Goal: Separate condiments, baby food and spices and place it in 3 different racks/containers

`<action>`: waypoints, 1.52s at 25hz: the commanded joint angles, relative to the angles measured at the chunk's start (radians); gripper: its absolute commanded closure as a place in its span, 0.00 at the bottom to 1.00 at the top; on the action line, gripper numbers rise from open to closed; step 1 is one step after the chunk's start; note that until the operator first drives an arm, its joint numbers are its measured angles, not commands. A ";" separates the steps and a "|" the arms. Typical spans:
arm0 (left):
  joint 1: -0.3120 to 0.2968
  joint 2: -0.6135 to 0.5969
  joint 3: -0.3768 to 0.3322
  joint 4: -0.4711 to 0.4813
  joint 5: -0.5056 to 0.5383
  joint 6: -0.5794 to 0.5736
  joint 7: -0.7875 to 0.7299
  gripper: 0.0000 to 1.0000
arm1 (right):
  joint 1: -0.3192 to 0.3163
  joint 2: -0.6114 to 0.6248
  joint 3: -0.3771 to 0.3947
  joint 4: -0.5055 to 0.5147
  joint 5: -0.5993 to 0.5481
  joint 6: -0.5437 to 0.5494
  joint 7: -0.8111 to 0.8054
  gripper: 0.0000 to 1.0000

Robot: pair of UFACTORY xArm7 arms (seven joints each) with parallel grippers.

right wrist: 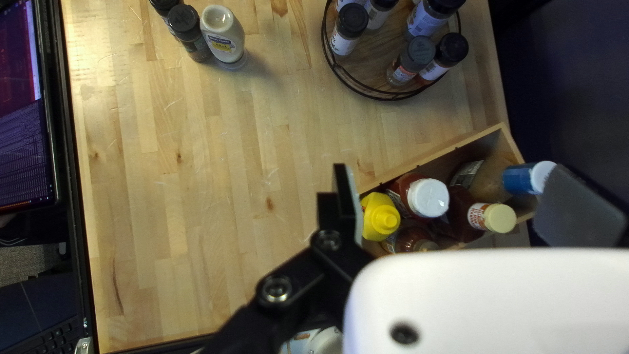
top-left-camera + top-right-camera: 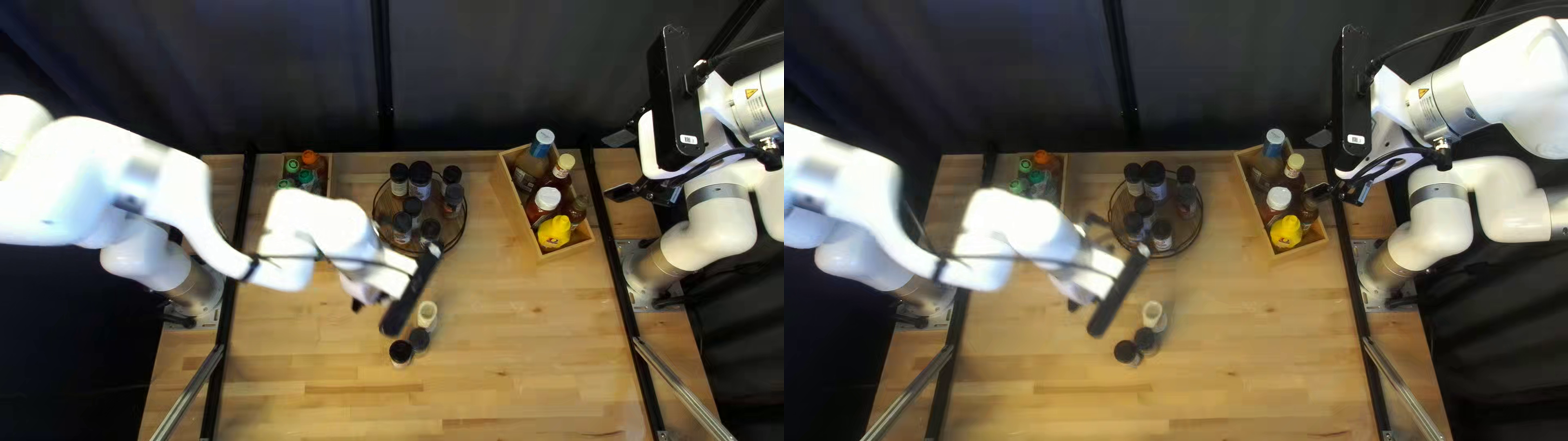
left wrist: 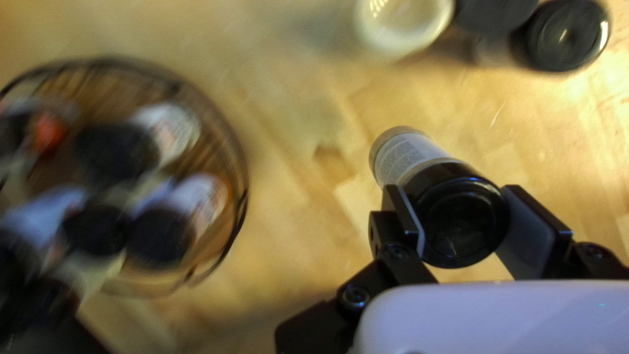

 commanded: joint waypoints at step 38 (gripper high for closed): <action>0.226 0.351 0.112 0.114 0.036 -0.231 -0.255 1.00 | 0.000 0.000 0.000 0.000 0.000 0.000 0.000 0.00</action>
